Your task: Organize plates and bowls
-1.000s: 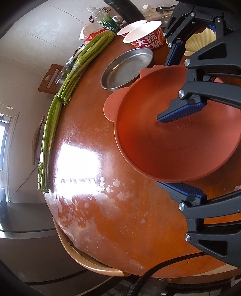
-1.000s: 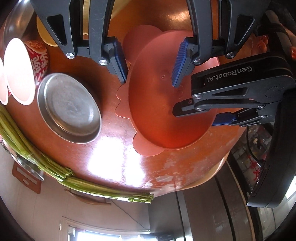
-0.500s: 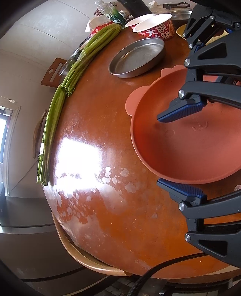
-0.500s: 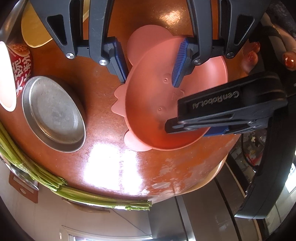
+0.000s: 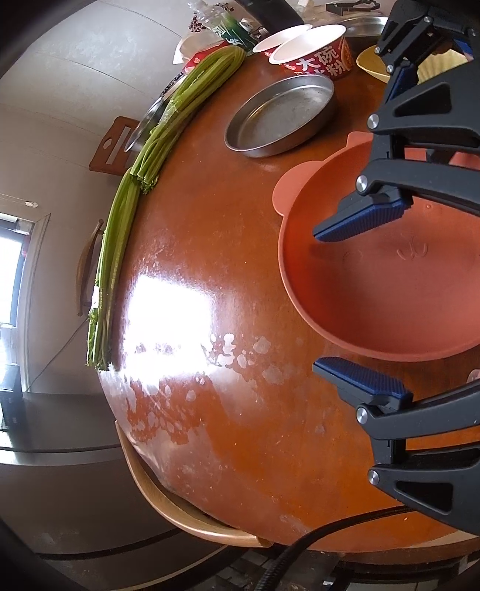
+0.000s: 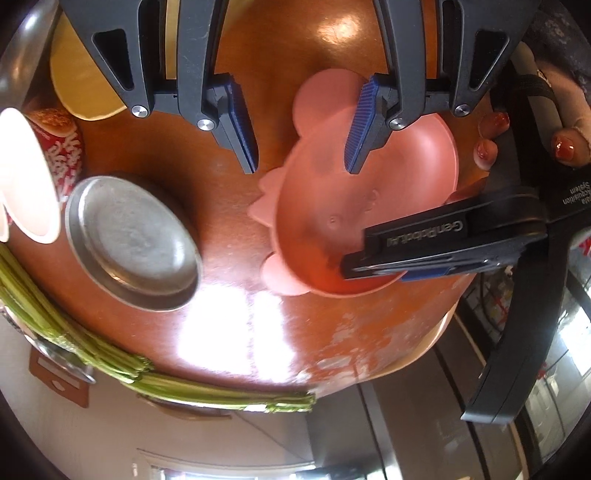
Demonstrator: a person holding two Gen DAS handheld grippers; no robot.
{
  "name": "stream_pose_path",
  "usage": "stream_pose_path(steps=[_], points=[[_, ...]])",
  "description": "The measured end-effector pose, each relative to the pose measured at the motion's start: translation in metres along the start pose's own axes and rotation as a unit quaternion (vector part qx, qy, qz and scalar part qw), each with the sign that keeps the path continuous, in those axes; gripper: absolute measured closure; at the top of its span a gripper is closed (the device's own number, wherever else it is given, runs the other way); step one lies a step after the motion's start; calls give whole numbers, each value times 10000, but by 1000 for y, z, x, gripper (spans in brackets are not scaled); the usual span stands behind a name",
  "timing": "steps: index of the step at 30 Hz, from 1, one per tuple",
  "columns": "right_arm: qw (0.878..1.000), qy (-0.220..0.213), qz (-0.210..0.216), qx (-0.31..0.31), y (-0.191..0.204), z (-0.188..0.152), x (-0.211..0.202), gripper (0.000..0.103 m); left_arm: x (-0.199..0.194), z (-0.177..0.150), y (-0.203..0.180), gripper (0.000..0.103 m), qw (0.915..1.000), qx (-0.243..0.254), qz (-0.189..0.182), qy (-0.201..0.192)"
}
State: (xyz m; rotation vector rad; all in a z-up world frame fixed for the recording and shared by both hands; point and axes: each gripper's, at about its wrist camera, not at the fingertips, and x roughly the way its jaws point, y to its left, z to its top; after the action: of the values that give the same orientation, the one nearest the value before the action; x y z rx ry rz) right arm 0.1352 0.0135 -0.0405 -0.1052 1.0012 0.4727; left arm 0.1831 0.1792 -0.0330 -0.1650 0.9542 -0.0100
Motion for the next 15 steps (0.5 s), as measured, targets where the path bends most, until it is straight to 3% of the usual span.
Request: stream_pose_path(steps=[8, 15], points=[[9980, -600, -71, 196, -20, -15, -56, 53, -41, -8, -8, 31, 9987, 91, 305, -407], [9966, -708, -204, 381, -42, -45, -90, 52, -76, -28, -46, 30, 9973, 401, -36, -621]])
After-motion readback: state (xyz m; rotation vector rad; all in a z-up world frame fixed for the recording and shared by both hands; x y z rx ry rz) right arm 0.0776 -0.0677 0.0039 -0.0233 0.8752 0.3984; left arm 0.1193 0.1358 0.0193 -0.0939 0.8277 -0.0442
